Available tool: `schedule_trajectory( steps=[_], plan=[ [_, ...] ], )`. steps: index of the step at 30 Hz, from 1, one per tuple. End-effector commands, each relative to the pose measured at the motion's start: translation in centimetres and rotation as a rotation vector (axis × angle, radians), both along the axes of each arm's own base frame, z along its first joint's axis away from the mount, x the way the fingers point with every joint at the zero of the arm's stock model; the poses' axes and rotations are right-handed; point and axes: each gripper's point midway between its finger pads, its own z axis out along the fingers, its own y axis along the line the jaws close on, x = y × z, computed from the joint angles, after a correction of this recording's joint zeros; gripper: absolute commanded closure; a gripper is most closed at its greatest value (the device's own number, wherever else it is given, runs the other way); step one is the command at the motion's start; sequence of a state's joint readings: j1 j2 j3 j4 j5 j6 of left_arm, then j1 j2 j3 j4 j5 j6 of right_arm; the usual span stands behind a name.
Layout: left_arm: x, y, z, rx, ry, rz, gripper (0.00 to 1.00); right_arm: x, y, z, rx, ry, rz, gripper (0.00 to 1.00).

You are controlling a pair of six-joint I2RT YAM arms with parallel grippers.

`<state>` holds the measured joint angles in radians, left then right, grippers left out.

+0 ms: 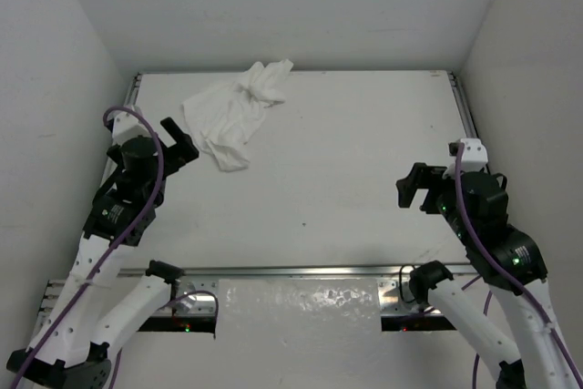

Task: Fold and stack the t-shirts
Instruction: Move the tshirt to the center of the board

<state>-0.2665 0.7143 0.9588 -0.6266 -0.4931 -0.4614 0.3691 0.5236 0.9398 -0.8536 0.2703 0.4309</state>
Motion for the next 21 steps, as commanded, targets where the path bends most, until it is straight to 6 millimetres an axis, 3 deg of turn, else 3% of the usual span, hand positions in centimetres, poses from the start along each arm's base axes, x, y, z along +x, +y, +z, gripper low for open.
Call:
schedule_trajectory(
  steps=[1, 5, 9, 11, 13, 14, 16, 17, 21],
  plan=[
    [0.1, 0.9, 1.7, -0.024, -0.047, 0.061, 0.0, 0.5, 0.0, 0.7, 0.011, -0.034, -0.015, 0.01],
    [-0.3, 1.2, 2.2, -0.04, -0.035, 0.092, 0.0, 0.5, 0.2, 0.4, 0.017, -0.028, -0.007, 0.01],
    [1.1, -0.8, 1.8, -0.084, -0.004, 0.008, 0.0, 0.8, 1.6, -0.3, 0.057, 0.003, 0.042, 0.01],
    [3.2, -2.5, -0.8, -0.107, 0.107, -0.026, 0.0, 1.2, 3.0, -1.2, 0.087, 0.039, 0.086, 0.01],
    [5.0, -4.1, -1.7, -0.164, 0.165, -0.041, 0.0, 1.5, 4.4, -2.8, 0.111, 0.096, 0.142, 0.01],
    [6.5, -4.6, -3.6, -0.158, 0.222, -0.025, 0.0, 1.9, 5.0, -2.7, 0.13, 0.085, 0.158, 0.01],
    [8.3, -5.1, -5.0, -0.149, 0.23, 0.031, 0.0, 2.0, 6.1, -3.5, 0.15, 0.114, 0.205, 0.01],
    [9.5, -5.1, -7.9, -0.133, 0.31, 0.053, 0.0, 2.3, 6.3, -3.4, 0.153, 0.111, 0.209, 0.01],
    [12.4, -4.4, -12.5, -0.127, 0.404, 0.144, 0.01, 2.5, 7.8, -4.4, 0.178, 0.147, 0.276, 0.01]
  ],
)
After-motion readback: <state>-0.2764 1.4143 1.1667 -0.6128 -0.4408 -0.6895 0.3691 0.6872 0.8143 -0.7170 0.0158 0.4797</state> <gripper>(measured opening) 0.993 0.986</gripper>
